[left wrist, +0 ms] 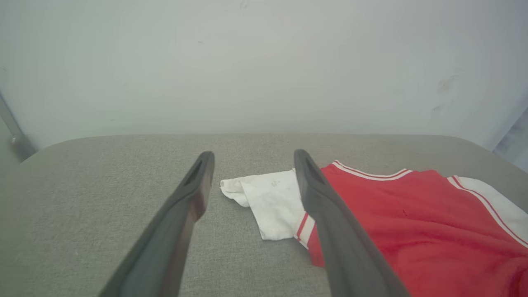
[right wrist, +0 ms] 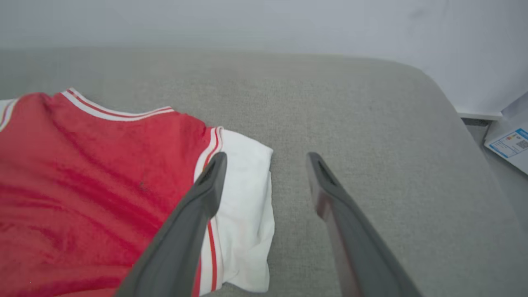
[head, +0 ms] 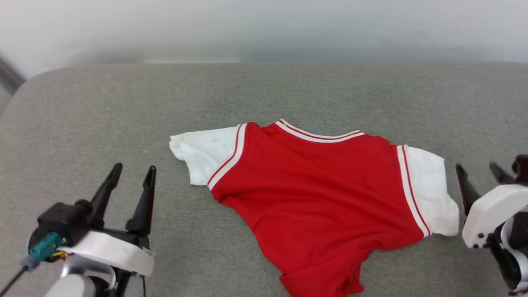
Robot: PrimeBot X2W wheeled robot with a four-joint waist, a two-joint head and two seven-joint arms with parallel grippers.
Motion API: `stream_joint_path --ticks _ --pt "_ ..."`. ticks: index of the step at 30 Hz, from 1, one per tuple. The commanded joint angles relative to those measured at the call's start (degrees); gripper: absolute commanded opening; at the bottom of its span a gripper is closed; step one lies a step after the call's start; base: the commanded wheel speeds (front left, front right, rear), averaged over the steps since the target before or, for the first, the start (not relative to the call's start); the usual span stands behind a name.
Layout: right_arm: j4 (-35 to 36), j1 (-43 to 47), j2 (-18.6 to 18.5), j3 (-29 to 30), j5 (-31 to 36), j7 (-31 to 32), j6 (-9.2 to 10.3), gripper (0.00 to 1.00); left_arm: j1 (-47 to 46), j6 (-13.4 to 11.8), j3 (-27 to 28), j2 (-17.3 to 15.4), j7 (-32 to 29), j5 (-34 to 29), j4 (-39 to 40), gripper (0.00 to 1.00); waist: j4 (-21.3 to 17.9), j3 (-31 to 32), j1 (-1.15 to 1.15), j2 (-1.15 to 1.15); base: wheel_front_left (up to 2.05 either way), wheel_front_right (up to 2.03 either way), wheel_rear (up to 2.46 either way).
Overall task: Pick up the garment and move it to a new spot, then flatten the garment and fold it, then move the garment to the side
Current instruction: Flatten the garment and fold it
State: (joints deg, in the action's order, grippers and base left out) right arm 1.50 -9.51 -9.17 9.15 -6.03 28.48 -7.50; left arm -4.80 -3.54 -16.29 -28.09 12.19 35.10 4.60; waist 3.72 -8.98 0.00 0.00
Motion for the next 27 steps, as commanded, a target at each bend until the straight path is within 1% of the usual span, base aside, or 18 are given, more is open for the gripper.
stream_joint_path --ticks 1,4,6,9,13,17,20,23,27 --pt "1.27 -0.83 0.4 0.32 -0.79 -1.78 0.03 1.0 -1.1 0.35 0.32 -0.71 -0.48 0.17 -0.17 1.0 -1.08 -0.34 0.0 0.0 0.0 0.0 0.0" --pt "5.06 -0.91 1.3 0.78 -1.97 -7.89 0.03 1.0 -3.32 1.36 1.51 -2.36 -2.93 1.92 -0.86 1.0 -2.9 -1.54 0.0 0.0 0.0 0.0 0.0" --pt "6.72 -1.01 2.15 1.67 -2.73 -11.5 0.02 1.0 -5.31 2.62 2.03 -4.0 -5.94 3.73 -1.68 1.0 -4.15 -2.75 0.0 0.0 0.0 0.0 0.0" --pt "8.76 -1.59 2.97 2.03 -3.31 -16.93 0.03 1.0 -9.88 5.28 2.5 -7.16 -11.94 6.5 -3.63 1.0 -6.03 -5.17 0.0 0.0 0.0 0.0 0.0" --pt "10.06 -2.64 3.62 1.49 -3.46 -22.66 0.03 1.0 -16.45 8.1 2.15 -11.6 -22.53 11.12 -8.17 1.0 -8.41 -8.48 0.0 0.0 0.0 0.0 0.0" --pt "10.0 -3.2 4.3 2.27 -2.42 -25.59 0.03 1.0 -23.16 9.52 0.06 -15.3 -34.92 15.14 -13.31 1.0 -10.16 -11.16 0.0 0.0 0.0 0.0 0.0" --pt "9.69 -3.75 4.92 2.0 -1.94 -26.83 0.02 1.0 -27.23 9.97 -1.36 -17.43 -42.32 17.21 -16.72 1.0 -11.32 -12.94 0.0 0.0 0.0 0.0 0.0" --pt "9.3 -3.7 5.38 1.89 -1.7 -27.85 0.02 1.0 -30.26 10.4 -2.87 -18.58 -47.38 18.45 -19.52 1.0 -12.2 -14.47 0.0 0.0 0.0 0.0 0.0" --pt "8.72 -4.11 5.82 1.86 -1.5 -28.9 0.02 1.0 -33.12 10.63 -4.79 -19.32 -52.28 19.48 -23.08 1.0 -13.05 -16.07 0.0 0.0 0.0 0.0 0.0"
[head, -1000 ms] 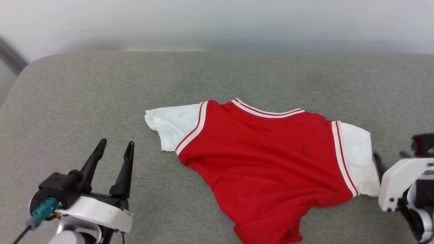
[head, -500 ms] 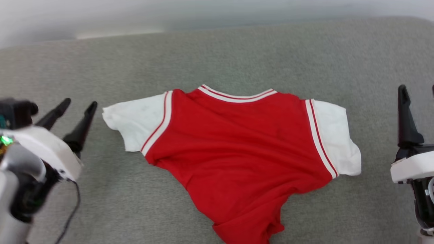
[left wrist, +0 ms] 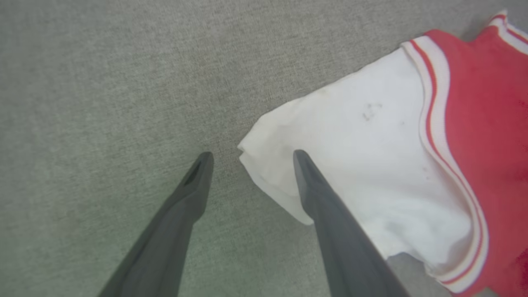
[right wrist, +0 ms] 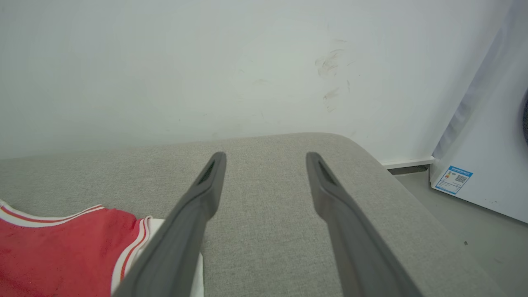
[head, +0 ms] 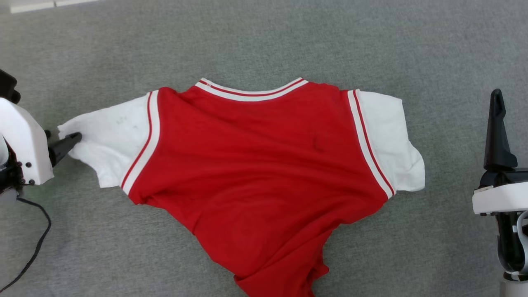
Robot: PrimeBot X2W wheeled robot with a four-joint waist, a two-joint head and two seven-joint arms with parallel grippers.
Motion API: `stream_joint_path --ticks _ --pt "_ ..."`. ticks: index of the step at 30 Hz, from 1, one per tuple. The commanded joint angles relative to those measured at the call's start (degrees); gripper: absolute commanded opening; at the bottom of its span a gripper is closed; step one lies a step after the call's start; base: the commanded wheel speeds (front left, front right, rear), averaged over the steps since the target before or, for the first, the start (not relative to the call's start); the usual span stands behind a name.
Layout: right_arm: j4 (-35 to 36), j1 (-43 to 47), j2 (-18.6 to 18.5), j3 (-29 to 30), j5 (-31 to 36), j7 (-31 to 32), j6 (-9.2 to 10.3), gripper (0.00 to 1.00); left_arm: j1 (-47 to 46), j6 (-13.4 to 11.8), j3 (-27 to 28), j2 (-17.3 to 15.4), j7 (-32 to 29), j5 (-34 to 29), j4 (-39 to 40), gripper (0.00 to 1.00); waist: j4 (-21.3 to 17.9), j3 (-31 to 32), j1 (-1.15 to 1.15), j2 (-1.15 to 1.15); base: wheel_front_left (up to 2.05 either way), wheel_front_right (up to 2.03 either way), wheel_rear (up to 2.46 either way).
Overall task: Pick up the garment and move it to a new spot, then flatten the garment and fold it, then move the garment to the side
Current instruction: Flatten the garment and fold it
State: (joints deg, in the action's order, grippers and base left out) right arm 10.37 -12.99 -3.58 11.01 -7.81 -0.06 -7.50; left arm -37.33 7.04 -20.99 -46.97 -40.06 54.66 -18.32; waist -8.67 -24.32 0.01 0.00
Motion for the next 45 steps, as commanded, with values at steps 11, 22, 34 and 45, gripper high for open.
stream_joint_path --ticks 11,22,34,45 --pt "-2.06 -0.78 0.71 -0.32 0.91 -1.36 0.02 1.0 1.66 0.32 -9.41 0.01 -5.25 -0.28 -6.54 0.0 -1.25 -1.99 -0.01 0.0 0.0 0.0 0.0" --pt "-4.28 0.91 -2.91 -2.76 1.53 8.79 0.03 1.0 2.4 0.34 -7.35 -2.48 15.39 -2.32 -5.82 0.0 2.85 4.13 -0.01 0.0 0.0 0.0 0.0" --pt "-5.49 -1.7 -13.54 -9.16 -2.21 32.71 0.03 1.0 10.94 -1.88 -5.59 -4.93 24.3 -2.45 12.6 0.0 11.04 7.78 -0.01 0.0 0.0 0.0 0.0" --pt "-13.18 -12.87 -20.7 -14.22 -5.97 54.68 0.03 1.0 14.95 -7.66 -5.69 -5.74 24.22 -4.48 32.85 0.0 17.72 5.11 -0.01 0.0 0.0 0.0 0.0"
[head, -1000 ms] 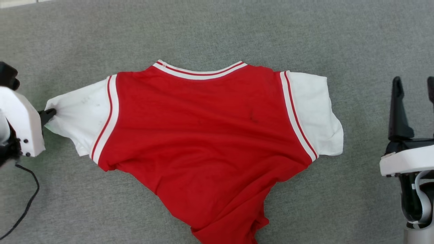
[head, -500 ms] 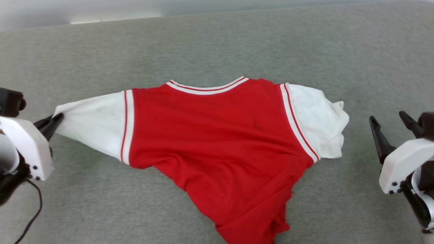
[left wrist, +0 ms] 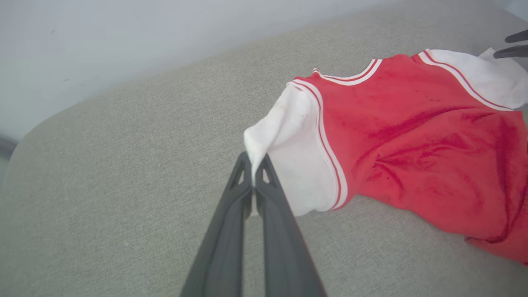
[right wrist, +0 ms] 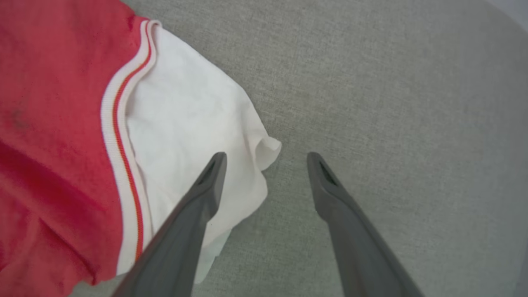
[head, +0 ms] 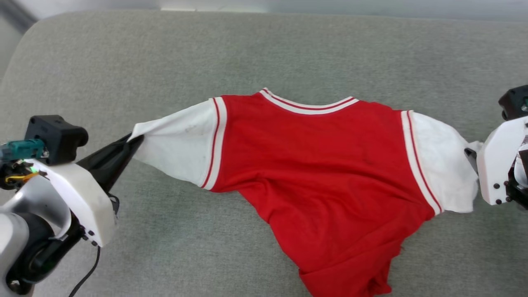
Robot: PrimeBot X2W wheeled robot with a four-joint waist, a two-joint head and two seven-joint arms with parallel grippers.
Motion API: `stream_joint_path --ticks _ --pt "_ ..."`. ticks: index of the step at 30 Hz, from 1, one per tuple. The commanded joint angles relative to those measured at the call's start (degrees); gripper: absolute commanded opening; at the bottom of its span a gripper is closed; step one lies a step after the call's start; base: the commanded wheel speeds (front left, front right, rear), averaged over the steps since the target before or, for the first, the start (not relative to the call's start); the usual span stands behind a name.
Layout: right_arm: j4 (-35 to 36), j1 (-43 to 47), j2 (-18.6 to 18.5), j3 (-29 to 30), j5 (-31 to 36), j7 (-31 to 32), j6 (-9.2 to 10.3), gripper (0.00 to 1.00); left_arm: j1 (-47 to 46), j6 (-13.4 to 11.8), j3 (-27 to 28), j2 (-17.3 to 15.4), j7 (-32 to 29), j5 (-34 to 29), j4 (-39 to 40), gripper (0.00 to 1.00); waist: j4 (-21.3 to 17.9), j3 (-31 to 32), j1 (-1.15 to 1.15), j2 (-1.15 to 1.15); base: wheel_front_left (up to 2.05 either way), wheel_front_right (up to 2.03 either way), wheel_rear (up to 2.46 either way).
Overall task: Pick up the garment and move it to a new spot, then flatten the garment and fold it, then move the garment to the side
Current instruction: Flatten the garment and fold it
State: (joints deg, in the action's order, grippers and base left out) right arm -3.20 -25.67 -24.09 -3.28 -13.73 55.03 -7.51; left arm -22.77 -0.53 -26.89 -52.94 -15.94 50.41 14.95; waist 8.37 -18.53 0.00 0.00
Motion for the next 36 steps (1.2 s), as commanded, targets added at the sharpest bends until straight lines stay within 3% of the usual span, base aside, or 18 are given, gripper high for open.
stream_joint_path --ticks 1,11,12,13,14,27,36 --pt "-0.81 -0.79 -0.67 -0.37 0.16 0.42 0.04 1.0 0.26 -0.35 0.07 0.41 0.04 -0.47 0.52 0.0 1.13 -1.05 0.0 0.0 0.0 0.0 0.0" --pt "-11.16 -1.77 -0.49 -4.17 0.38 1.77 0.02 1.0 -1.65 -0.96 -1.66 2.55 0.06 -2.25 4.28 0.0 3.59 -3.61 0.0 0.0 0.0 0.0 0.0" --pt "-11.96 -1.19 -0.35 -4.78 -0.02 1.93 0.01 0.96 -1.82 -0.96 -1.75 2.61 0.11 -2.35 4.2 0.0 3.66 -3.68 0.0 0.0 0.0 0.0 0.0" --pt "-12.71 -0.65 -0.2 -5.49 -0.38 1.94 -0.01 0.32 -1.96 -0.95 -1.86 2.81 0.18 -2.36 4.03 0.0 3.71 -3.71 0.0 0.0 0.0 0.0 0.0" --pt "-13.16 -0.16 -0.32 -6.52 -0.85 1.95 -0.06 0.0 -1.95 -0.93 -1.98 3.01 0.23 -2.41 3.8 0.0 3.71 -3.68 0.0 0.0 0.0 0.0 0.0" --pt "-11.69 -5.73 -3.78 -5.52 -2.77 -11.63 0.06 0.0 0.57 -2.97 0.95 1.83 3.63 -1.62 0.73 0.0 -0.08 3.07 0.0 0.0 0.0 0.0 0.0" --pt "-4.16 -9.11 -6.68 -6.63 -5.34 -20.53 0.05 0.0 1.97 -5.79 7.01 -2.17 7.73 -2.01 2.83 0.0 -3.71 10.24 0.0 0.0 0.0 0.0 0.0"
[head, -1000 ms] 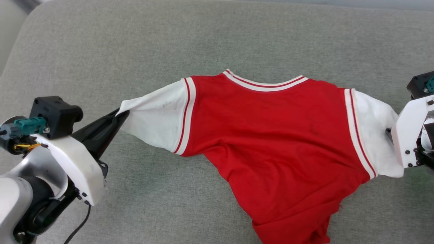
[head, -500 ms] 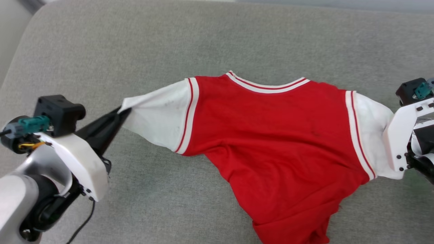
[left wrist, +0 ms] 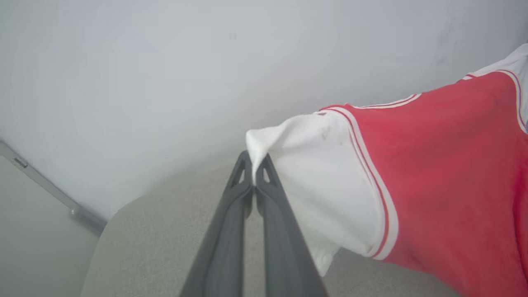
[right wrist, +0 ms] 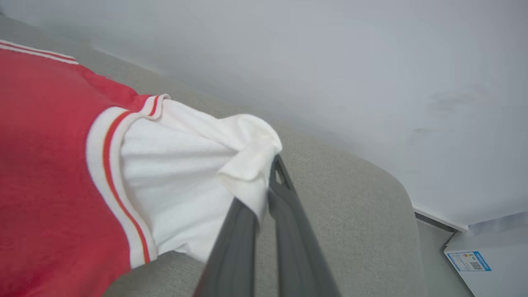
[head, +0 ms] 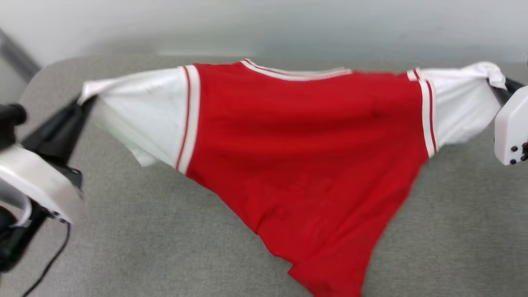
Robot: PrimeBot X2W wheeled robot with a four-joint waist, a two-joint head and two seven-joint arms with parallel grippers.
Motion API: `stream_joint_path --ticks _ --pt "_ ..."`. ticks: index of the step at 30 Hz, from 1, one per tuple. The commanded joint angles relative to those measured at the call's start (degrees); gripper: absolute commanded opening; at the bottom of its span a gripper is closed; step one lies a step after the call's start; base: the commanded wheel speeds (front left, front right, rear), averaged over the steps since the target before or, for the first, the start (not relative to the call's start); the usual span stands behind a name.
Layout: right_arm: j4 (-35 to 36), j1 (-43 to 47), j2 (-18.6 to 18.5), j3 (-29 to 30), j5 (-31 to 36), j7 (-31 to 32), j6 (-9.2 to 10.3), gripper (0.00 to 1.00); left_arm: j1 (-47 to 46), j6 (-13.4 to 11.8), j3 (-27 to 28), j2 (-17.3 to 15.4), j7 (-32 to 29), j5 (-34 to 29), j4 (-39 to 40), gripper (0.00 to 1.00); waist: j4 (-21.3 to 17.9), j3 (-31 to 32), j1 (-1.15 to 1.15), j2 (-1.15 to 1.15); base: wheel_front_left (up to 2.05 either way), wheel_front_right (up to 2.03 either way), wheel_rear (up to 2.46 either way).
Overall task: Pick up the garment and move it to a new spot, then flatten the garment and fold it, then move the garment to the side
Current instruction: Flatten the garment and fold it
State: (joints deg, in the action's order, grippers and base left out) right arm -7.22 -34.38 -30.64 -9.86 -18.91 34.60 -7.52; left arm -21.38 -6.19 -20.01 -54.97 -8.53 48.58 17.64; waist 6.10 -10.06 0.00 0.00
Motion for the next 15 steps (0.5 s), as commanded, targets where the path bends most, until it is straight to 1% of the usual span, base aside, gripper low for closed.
stream_joint_path --ticks 1,3,9,11,15 --pt "1.04 -0.74 -0.45 -0.21 -0.3 -0.72 0.06 0.0 0.63 -0.53 1.13 -0.69 0.6 -0.1 0.54 0.0 -1.8 2.42 0.0 0.0 0.0 0.0 0.0" --pt "2.92 -1.69 -1.57 -0.38 -0.86 -2.08 0.07 0.0 0.55 -1.28 3.08 -1.87 1.35 0.27 1.53 0.0 -2.47 3.53 0.0 0.0 0.0 0.0 0.0" --pt "7.55 -4.94 -2.49 0.39 -2.19 -5.45 0.07 0.0 -0.14 -3.64 9.55 -5.02 3.84 0.76 4.42 0.0 -4.37 5.79 0.0 0.0 0.0 0.0 0.0" --pt "9.16 -5.81 -2.41 1.06 -2.35 -6.14 0.06 0.0 -0.62 -4.51 11.91 -5.72 4.62 1.0 5.41 0.0 -4.87 6.11 0.0 0.0 0.0 0.0 0.0" --pt "12.87 -8.31 -0.84 3.65 -3.25 -6.85 0.07 0.0 -1.61 -6.14 17.39 -7.05 6.95 1.42 7.17 0.0 -5.85 6.08 0.0 0.0 0.0 0.0 0.0"
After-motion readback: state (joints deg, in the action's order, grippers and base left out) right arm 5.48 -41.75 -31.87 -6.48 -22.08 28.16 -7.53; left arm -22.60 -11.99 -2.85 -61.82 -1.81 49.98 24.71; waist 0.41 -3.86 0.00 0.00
